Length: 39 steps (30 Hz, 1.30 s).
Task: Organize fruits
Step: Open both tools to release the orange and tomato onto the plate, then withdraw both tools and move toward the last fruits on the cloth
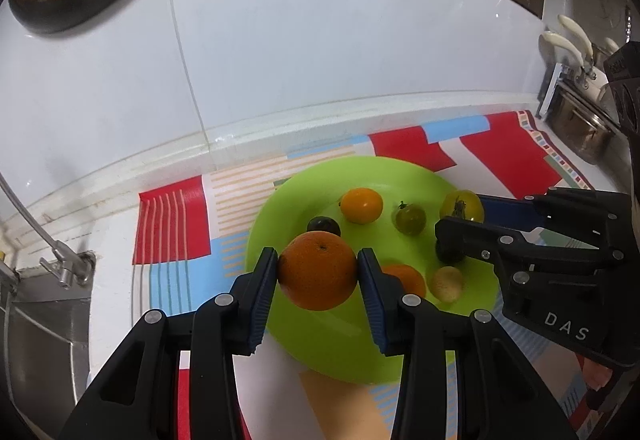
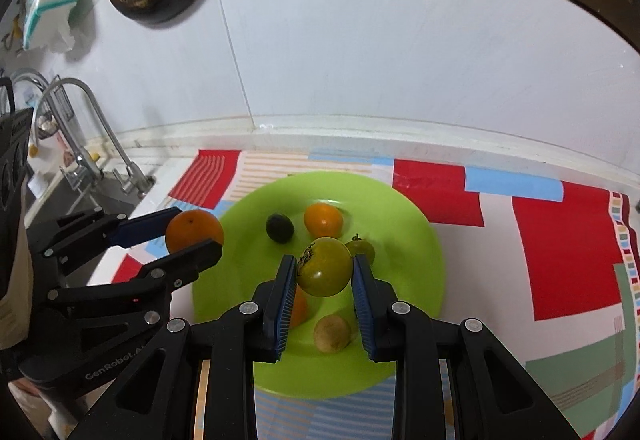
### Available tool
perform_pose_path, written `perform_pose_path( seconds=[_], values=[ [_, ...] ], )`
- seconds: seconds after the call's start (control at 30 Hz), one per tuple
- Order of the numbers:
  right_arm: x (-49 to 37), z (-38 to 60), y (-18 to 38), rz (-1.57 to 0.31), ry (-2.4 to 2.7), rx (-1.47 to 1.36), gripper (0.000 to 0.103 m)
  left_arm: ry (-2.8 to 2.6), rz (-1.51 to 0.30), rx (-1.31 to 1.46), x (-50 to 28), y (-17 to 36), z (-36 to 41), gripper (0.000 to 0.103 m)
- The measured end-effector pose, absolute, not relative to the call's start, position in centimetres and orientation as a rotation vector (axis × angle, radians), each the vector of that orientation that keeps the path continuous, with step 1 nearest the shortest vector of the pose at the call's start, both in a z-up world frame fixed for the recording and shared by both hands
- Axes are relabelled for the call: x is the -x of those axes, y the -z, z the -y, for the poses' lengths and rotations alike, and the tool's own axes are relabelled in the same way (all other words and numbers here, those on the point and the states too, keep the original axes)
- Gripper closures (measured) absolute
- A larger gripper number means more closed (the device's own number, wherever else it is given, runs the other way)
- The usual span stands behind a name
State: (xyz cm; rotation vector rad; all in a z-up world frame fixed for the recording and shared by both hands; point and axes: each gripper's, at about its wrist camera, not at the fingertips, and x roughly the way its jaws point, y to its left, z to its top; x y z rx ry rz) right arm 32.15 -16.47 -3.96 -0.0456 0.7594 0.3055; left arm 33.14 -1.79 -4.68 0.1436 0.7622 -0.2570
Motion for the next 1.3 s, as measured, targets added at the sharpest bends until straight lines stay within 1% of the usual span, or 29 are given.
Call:
perform_pose_path(
  seconds=[0.27, 0.53, 0.57, 0.6, 0.67, 0.7, 0.73, 0.83, 0.97, 1.07, 1.13, 1.2, 1.3],
  values=[
    [-33.7, 16.3, 5.4, -0.802, -0.308, 0.038, 0.074, 0.257, -0.794, -0.156, -34.3, 6.0, 1.9, 0.062],
    [-34.3, 16.0, 5.9, -0.816, -0.319, 0.04, 0.074, 0.248, -0.805, -0.157, -34.8, 6.2, 2.0, 0.062],
    [-34.2, 16.1, 5.8, -0.814, -0.319, 0.041, 0.073, 0.246, -0.81, -0.156, -34.9, 6.2, 2.0, 0.061],
    [-34.2, 16.0, 5.8, -0.815, -0.318, 0.041, 0.073, 0.241, -0.804, -0.154, -34.8, 6.1, 2.0, 0.057],
    [-34.1, 16.1, 5.7, -0.811, -0.317, 0.037, 0.071, 0.227, -0.782, -0.159, -34.5, 5.7, 1.9, 0.053],
    [-34.0, 16.1, 5.6, -0.806, -0.312, 0.037, 0.067, 0.22, -0.776, -0.162, -34.3, 5.4, 1.8, 0.053],
    [-33.8, 16.2, 5.5, -0.801, -0.311, 0.038, 0.066, 0.216, -0.773, -0.163, -34.2, 5.3, 1.7, 0.053],
    [-33.0, 16.2, 5.0, -0.784, -0.304, 0.048, 0.066, 0.206, -0.757, -0.157, -33.3, 4.4, 1.5, 0.05],
    [-31.5, 16.6, 4.0, -0.75, -0.294, 0.051, 0.066, 0.195, -0.728, -0.159, -31.7, 3.1, 1.6, 0.045],
    [-30.0, 16.9, 3.1, -0.724, -0.288, 0.051, 0.066, 0.19, -0.709, -0.154, -30.4, 2.2, 1.7, 0.043],
    [-28.9, 17.2, 2.5, -0.704, -0.278, 0.051, 0.066, 0.188, -0.699, -0.149, -29.4, 1.6, 1.8, 0.04],
    [-27.9, 17.6, 2.0, -0.691, -0.271, 0.044, 0.066, 0.186, -0.69, -0.142, -28.5, 1.0, 2.0, 0.035],
    [-26.3, 18.2, 1.4, -0.677, -0.262, 0.029, 0.066, 0.185, -0.676, -0.134, -27.0, 0.3, 2.2, 0.033]
  ],
)
